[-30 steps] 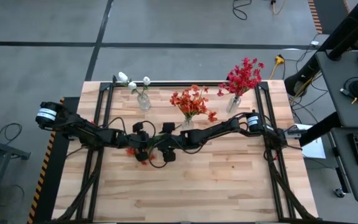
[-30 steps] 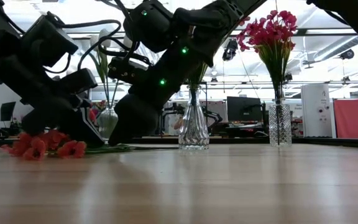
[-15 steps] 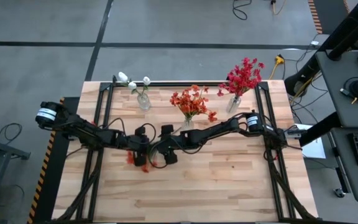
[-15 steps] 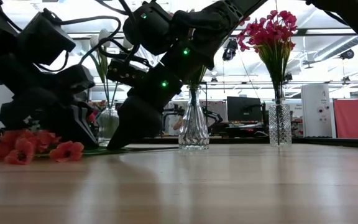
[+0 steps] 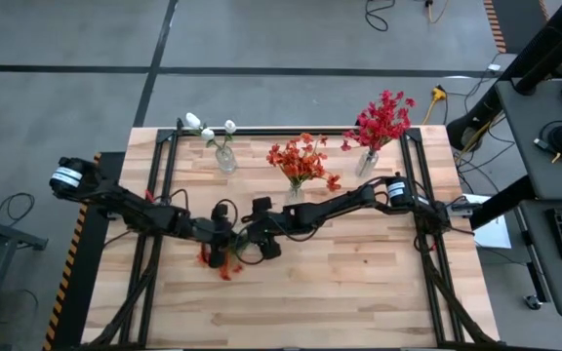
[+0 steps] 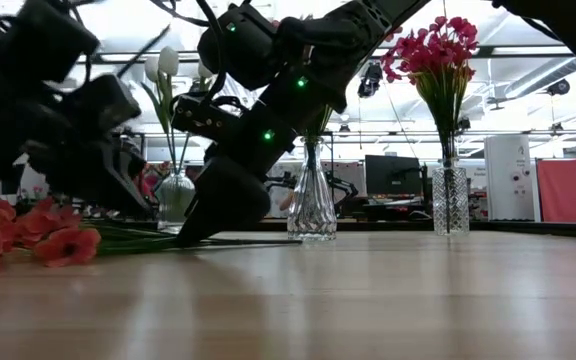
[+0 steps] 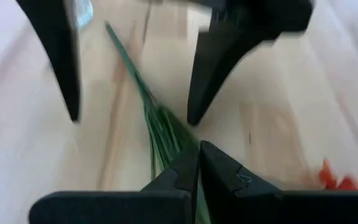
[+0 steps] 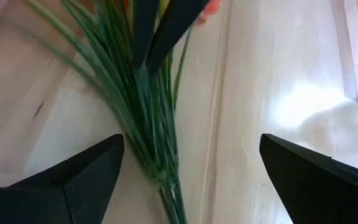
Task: Sort flowers into vase by color
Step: Put the orange flowers into the bottom transparent vase
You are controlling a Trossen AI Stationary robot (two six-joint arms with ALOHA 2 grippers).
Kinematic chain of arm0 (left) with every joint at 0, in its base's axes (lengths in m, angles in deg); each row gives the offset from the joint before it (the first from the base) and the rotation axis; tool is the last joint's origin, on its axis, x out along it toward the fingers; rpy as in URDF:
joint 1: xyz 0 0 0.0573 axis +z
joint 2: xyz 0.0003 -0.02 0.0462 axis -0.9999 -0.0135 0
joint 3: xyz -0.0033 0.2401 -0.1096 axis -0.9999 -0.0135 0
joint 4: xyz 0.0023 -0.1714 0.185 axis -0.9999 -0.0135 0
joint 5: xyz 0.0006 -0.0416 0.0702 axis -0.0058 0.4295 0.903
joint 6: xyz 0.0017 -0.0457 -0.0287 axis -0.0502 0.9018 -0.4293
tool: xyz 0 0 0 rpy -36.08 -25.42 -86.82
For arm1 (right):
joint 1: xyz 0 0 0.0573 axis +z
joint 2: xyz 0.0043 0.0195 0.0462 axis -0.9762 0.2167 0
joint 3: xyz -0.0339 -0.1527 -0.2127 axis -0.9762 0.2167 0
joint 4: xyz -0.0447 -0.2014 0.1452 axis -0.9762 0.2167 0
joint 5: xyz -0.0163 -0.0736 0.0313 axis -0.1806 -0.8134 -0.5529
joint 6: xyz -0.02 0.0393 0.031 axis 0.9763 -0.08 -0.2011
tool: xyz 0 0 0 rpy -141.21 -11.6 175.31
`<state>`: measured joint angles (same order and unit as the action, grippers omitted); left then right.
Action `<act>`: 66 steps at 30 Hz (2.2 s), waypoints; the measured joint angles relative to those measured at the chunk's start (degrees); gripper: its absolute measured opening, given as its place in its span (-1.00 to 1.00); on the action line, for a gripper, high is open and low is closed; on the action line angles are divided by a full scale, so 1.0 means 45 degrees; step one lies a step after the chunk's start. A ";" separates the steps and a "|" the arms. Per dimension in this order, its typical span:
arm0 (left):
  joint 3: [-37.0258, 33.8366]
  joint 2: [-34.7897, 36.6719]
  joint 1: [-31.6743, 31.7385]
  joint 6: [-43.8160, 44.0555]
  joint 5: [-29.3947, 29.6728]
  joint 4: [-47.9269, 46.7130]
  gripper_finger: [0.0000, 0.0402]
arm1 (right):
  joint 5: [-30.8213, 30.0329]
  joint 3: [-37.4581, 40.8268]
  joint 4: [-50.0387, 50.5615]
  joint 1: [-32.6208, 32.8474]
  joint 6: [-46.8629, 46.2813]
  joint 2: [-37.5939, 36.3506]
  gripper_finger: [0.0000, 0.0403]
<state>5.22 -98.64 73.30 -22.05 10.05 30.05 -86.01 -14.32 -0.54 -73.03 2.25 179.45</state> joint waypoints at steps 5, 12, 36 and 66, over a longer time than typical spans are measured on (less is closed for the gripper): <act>0.0000 0.1040 -0.0131 -0.0005 0.0644 -0.0003 -1.00 | 0.0000 0.0005 0.0071 0.0000 0.0063 0.0000 0.82; 0.0000 0.2266 -0.0146 0.0154 0.0959 -0.0049 -1.00 | 0.0024 0.0005 0.0066 0.0000 0.0234 0.0000 0.82; 0.0000 0.2492 -0.0146 0.0265 0.3512 -0.0053 -1.00 | 0.0010 0.0005 -0.0114 0.0005 -0.0005 0.0000 0.82; 0.0000 0.3410 -0.0141 0.0374 0.3978 -0.0053 -1.00 | 0.1557 0.0007 0.0461 -0.0083 -0.0925 0.0092 0.57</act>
<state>5.22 -83.29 72.67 -20.37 27.96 29.81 -79.00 -14.29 1.54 -73.41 -1.92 179.86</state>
